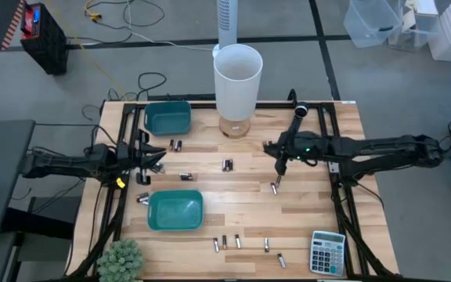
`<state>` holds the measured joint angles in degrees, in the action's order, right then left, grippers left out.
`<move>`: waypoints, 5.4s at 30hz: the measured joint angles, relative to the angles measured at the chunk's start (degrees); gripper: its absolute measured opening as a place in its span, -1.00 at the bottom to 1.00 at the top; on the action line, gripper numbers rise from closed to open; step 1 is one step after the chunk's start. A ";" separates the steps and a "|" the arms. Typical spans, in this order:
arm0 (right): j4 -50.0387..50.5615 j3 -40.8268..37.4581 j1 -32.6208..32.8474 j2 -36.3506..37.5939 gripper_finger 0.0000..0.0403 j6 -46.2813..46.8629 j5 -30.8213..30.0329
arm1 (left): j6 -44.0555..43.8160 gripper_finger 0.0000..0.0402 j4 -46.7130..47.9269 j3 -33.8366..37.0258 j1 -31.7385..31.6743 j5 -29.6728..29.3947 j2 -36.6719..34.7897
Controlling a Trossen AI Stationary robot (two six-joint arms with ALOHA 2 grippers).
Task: Sort batteries
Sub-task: Put the black battery into the blue bin
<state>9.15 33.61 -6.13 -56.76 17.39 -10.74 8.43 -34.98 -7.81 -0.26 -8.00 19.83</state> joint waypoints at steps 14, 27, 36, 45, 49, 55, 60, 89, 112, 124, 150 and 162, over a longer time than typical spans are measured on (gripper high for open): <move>21.65 0.02 7.70 -2.53 -0.18 26.98 -6.25 | 0.22 -0.41 2.99 -8.17 -3.27 -0.03 16.37; 23.58 -0.24 18.83 -10.10 0.00 50.11 -11.19 | 0.26 -0.31 2.99 -8.20 -7.60 0.03 17.54; 22.72 -0.24 21.61 -17.65 0.00 60.20 -11.30 | -5.24 -0.31 3.13 -8.20 -11.08 0.03 17.66; 19.95 -0.24 22.10 -23.56 0.00 65.51 -11.37 | -5.10 -0.31 6.01 -8.20 -11.10 0.05 17.66; 19.65 -0.18 21.62 -25.10 0.00 67.31 -12.01 | -5.06 -0.31 7.17 -8.20 -11.10 0.10 17.66; 19.25 -0.09 20.78 -25.91 -0.03 66.79 -12.12 | -5.06 -0.31 8.24 -8.20 -11.10 0.10 17.66; 19.45 -0.15 20.74 -25.98 -0.20 65.13 -12.09 | -4.98 -0.31 8.24 -8.20 -11.10 0.10 17.66; 19.67 -0.42 20.55 -20.87 -0.76 58.16 -16.52 | -4.82 -0.31 8.13 -8.20 -11.10 0.05 17.66; -24.99 3.95 14.23 -24.07 -0.76 19.00 -17.86 | -8.89 -0.32 8.03 -8.20 -11.69 -5.54 17.59; -25.07 22.33 14.21 -37.48 -0.76 3.82 -12.51 | -10.77 -0.32 10.14 -8.20 -13.72 -5.52 17.47; -24.66 46.16 13.59 -53.36 -0.76 -8.03 6.41 | -12.16 -0.32 19.35 -8.20 -15.62 -5.52 8.89; -25.72 46.27 12.99 -53.32 -0.76 -8.26 6.54 | -11.58 -0.32 18.73 -8.20 -15.62 -5.50 8.87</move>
<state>-16.57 79.88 6.86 -110.08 9.13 -4.20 -3.15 -16.25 -16.01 -15.88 -13.50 28.70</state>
